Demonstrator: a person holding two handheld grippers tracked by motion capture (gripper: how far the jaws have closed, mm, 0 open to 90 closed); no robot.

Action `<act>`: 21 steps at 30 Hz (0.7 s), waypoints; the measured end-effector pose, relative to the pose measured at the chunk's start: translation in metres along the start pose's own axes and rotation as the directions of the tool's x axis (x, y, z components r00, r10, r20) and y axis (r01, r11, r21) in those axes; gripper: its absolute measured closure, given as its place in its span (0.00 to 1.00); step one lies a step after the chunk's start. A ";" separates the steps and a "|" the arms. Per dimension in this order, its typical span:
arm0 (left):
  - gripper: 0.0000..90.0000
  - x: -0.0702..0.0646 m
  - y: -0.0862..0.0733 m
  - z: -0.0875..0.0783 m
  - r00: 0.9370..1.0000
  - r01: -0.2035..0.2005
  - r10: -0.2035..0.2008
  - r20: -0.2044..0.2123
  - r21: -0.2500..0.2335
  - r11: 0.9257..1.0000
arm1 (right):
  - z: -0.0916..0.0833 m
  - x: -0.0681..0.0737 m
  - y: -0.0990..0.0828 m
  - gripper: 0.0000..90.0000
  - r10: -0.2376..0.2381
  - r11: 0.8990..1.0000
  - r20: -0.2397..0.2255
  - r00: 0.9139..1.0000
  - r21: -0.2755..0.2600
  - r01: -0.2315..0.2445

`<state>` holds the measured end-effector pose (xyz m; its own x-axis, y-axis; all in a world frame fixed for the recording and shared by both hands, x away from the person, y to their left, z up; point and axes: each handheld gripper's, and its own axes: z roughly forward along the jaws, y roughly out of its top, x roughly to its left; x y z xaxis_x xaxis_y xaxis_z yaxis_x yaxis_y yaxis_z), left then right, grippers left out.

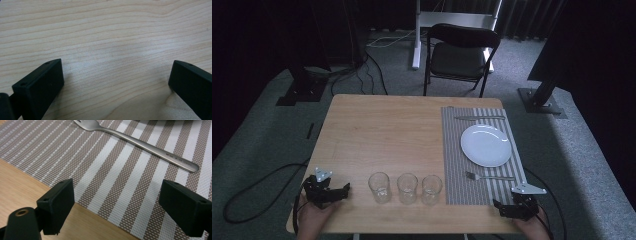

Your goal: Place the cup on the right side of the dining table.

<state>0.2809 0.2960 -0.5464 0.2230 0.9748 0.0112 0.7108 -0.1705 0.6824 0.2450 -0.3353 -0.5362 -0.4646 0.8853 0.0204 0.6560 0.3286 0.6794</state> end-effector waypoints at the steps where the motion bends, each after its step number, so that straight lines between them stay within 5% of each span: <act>1: 0.00 0.000 0.000 0.000 1.000 0.000 0.000 0.000 0.000 1.000 | -0.001 0.001 0.001 0.14 -0.004 1.000 -0.004 1.000 0.007 0.005; 21: 0.00 0.000 0.000 0.000 1.000 0.000 0.000 0.000 0.000 1.000 | -0.015 0.028 0.035 0.15 -0.109 0.993 -0.080 0.991 -0.058 0.104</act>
<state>0.2809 0.2960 -0.5465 0.2230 0.9748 0.0109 0.7106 -0.1702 0.6827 0.2462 -0.3037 -0.5009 -0.5796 0.8149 0.0052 0.5685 0.3998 0.7190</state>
